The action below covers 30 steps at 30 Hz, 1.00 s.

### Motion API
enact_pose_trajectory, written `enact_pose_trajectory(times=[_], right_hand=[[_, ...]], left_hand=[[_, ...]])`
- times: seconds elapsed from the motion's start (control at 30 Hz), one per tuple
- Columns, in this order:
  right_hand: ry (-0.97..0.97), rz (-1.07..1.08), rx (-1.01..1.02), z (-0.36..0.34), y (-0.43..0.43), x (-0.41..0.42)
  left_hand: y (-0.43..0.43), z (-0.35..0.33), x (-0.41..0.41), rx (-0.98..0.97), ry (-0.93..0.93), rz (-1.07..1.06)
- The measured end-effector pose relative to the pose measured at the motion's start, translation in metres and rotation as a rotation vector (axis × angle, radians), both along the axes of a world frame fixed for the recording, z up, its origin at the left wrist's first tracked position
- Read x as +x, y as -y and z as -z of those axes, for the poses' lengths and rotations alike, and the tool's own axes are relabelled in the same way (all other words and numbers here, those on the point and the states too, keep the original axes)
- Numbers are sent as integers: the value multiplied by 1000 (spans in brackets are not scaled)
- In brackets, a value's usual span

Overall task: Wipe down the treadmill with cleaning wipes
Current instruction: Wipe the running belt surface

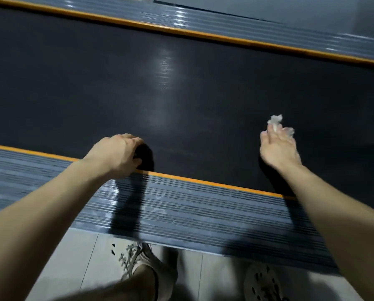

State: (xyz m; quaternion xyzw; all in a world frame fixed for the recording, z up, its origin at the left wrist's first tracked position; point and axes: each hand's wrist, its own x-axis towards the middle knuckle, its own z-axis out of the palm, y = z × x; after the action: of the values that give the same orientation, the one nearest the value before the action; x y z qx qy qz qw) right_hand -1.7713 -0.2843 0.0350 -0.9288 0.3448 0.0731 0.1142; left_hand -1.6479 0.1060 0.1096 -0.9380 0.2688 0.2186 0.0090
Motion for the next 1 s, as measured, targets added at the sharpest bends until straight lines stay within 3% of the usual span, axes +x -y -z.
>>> enact_pose_trajectory(times=[0.17, 0.37, 0.57, 0.73, 0.87, 1.0], right_hand=[[38, -610, 185, -10, -96, 12], [95, -544, 208, -73, -121, 18], [1, -714, 380, -135, -164, -23], [32, -786, 288, -158, -207, -2], [-114, -966, 128, -175, -251, 28], [225, -830, 191, -142, -287, 28]], left_hand=[[-4, -16, -7, 6, 6, -74], [4, -57, -38, -97, 48, -76], [-10, -90, -69, -111, 99, -120], [-49, -83, -76, 19, -182, 10], [-84, -98, -59, -12, -99, -63], [-118, -91, -57, -22, -17, -164]])
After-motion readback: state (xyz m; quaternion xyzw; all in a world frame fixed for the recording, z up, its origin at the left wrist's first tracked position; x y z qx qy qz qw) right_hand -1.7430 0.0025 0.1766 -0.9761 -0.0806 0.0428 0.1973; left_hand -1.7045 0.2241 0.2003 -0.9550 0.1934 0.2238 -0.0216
